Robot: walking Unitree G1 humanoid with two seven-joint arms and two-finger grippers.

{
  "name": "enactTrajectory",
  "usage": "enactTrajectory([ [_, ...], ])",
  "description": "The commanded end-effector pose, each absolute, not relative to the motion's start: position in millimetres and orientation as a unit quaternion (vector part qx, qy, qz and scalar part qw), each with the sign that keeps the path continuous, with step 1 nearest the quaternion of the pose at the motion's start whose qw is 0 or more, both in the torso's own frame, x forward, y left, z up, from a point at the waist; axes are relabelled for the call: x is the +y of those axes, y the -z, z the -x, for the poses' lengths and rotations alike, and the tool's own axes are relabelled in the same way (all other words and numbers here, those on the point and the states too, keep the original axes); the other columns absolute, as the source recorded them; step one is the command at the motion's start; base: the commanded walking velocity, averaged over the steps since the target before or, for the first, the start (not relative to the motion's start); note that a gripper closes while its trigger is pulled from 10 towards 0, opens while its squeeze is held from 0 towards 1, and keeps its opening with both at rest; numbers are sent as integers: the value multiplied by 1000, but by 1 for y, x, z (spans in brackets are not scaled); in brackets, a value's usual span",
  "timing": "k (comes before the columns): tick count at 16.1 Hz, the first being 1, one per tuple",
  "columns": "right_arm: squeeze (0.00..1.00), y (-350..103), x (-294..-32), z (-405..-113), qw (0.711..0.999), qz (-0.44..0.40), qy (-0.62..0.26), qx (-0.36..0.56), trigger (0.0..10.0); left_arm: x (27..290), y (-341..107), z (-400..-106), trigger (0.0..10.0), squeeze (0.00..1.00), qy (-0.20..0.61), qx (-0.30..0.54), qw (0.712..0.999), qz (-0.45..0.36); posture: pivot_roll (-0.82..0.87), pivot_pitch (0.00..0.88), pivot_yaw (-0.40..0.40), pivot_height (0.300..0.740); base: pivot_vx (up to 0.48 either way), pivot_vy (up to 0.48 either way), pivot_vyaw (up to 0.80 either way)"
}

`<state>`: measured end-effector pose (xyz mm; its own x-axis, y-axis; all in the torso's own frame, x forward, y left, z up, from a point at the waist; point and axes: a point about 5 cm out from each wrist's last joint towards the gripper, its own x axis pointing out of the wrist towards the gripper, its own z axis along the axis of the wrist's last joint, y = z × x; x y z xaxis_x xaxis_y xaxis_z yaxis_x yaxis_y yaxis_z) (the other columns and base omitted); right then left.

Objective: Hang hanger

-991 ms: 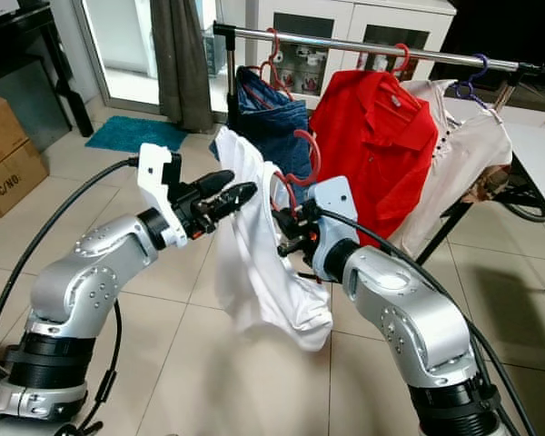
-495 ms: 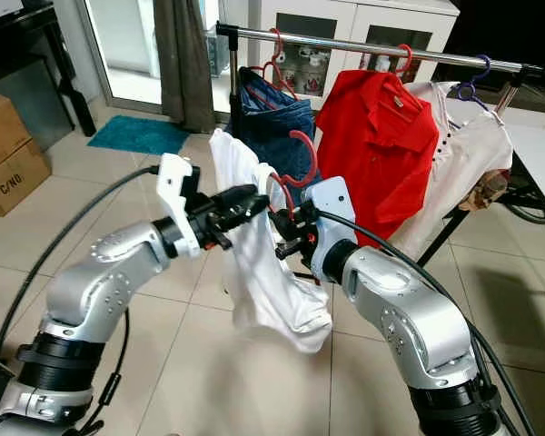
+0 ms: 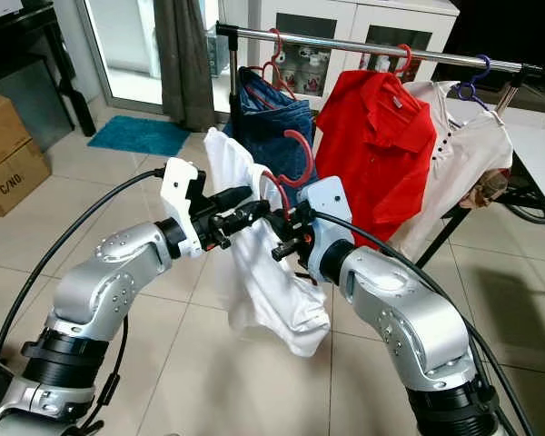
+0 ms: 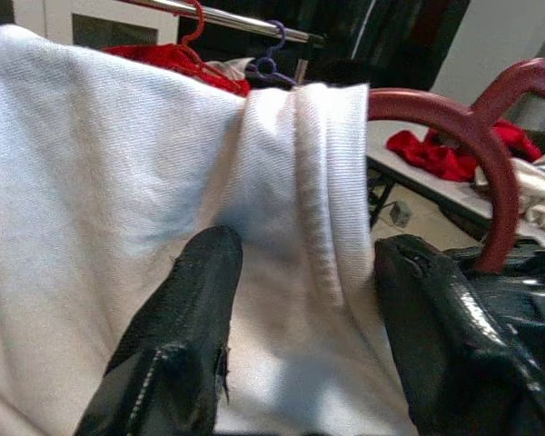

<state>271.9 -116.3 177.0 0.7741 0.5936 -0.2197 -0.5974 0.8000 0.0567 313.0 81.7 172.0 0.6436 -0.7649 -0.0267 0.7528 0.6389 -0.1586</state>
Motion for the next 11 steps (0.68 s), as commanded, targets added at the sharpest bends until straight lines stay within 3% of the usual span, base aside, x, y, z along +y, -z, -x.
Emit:
enactTrajectory([
  [1, 0, -187, -114, -272, 941, 13, -326, 95, 10000, 80, -175, -316, 10000, 624, 418, 40, 906, 52, -176, 0, -36, 740, 0, 0, 0],
  [2, 0, -187, -114, -272, 941, 12, -325, 94, 10000, 80, -175, -317, 4706, 0, 418, 38, 906, 52, -176, 0, -35, 740, 0, 0, 0],
  [3, 0, -187, -113, -272, 941, 12, -325, 94, 10000, 80, -175, -318, 4078, 0, 417, 37, 906, 52, -175, 0, -33, 740, 0, 0, 0],
  [4, 0, -187, -113, -273, 941, 12, -324, 94, 10000, 80, -175, -318, 0, 0, 416, 37, 907, 50, -173, 0, -30, 740, 0, 0, 0],
  [11, 0, -184, -117, -277, 946, 9, -307, 100, 10000, 75, -179, -313, 0, 0, 412, 21, 909, 55, -164, 0, -49, 740, 0, 0, 0],
])
